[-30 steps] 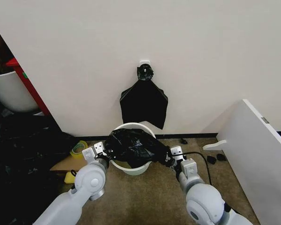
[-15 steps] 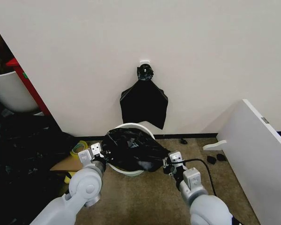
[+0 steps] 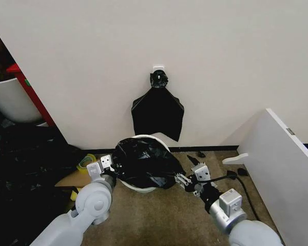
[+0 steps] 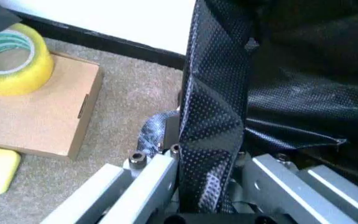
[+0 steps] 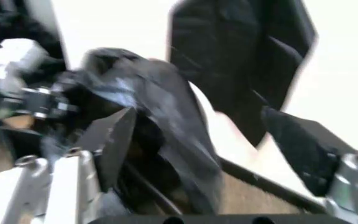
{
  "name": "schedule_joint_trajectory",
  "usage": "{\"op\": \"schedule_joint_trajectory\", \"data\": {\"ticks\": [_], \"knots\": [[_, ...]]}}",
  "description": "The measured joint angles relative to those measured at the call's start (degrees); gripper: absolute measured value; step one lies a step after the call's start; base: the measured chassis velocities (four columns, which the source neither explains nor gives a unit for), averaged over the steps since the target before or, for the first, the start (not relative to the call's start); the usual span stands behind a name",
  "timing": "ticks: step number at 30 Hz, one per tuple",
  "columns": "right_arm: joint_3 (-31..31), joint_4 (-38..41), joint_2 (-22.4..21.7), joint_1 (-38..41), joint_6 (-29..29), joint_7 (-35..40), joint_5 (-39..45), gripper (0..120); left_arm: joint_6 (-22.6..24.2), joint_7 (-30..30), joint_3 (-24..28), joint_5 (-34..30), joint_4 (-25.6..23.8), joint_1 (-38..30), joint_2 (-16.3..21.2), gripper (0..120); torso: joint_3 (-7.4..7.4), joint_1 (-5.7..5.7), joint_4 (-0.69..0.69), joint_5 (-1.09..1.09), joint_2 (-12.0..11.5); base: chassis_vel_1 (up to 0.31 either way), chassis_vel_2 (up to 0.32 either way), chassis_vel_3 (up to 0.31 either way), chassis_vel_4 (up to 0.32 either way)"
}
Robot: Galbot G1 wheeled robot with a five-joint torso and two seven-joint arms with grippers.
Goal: Place the garbage bag over the trash bin.
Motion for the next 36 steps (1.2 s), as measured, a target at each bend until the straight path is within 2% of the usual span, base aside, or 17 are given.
{"op": "schedule_joint_trajectory", "data": {"ticks": [4,5,8,9,12,17,22,25,33,36], "knots": [[-5.9,-2.1,-2.5,8.3,1.6,-4.4,-6.1,98,3.2,0.0,0.8,1.2,-1.7,0.0,0.8,1,0.00,0.00,0.01,0.00,0.0,0.000,0.000,0.000,0.000],[-5.9,-2.1,-2.5,8.3,1.6,-4.4,-6.1,98,3.2,0.0,0.8,1.2,-1.7,0.0,0.8,1,0.00,0.00,0.01,0.00,0.0,0.000,0.000,0.000,0.000],[-11.5,-4.2,-3.6,18.4,-0.7,-8.5,-8.9,100,5.3,0.6,1.6,5.0,-2.2,-0.4,1.6,1,0.01,0.00,0.03,-0.01,0.0,0.000,0.000,0.000,0.000],[-11.5,-4.2,-3.6,18.4,-0.7,-8.5,-8.9,100,5.3,0.6,1.6,5.0,-2.2,-0.4,1.6,1,0.01,0.00,0.03,-0.01,0.0,0.000,0.000,0.000,0.000],[-17.1,-6.1,-4.1,25.2,-6.1,-10.1,-8.8,100,6.1,1.5,3.1,10.5,-1.4,-1.3,1.7,1,0.01,0.01,0.01,-0.02,0.0,0.000,0.000,0.000,0.000],[-23.0,-9.7,-2.9,31.2,-11.9,-9.7,-8.2,100,6.3,2.6,4.9,15.5,-0.6,-1.2,1.5,1,0.01,0.01,0.00,-0.02,0.0,0.000,0.000,0.000,0.000],[-26.8,-12.7,-0.5,35.1,-14.8,-9.1,-8.8,100,6.2,3.4,5.4,17.3,-0.3,-0.9,1.1,1,0.01,0.01,0.01,-0.01,0.0,0.000,0.000,0.000,0.000],[-28.6,-14.5,0.3,36.8,-16.1,-9.1,-9.6,90,6.1,3.8,5.5,17.6,-0.3,-0.9,1.3,1,0.01,0.01,0.01,-0.01,0.0,0.000,0.000,0.000,0.000],[-31.6,-16.8,0.9,40.1,-17.2,-9.7,-10.6,80,5.5,4.5,5.4,18.2,-0.7,-0.7,1.6,1,0.00,0.01,0.00,-0.01,0.0,0.000,0.000,0.000,0.000],[-33.3,-17.5,1.0,42.0,-18.5,-10.8,-10.2,63,5.0,4.7,5.3,18.3,-0.8,-0.4,1.7,1,0.01,0.01,0.01,-0.01,0.0,0.000,0.000,0.000,0.000]]}}
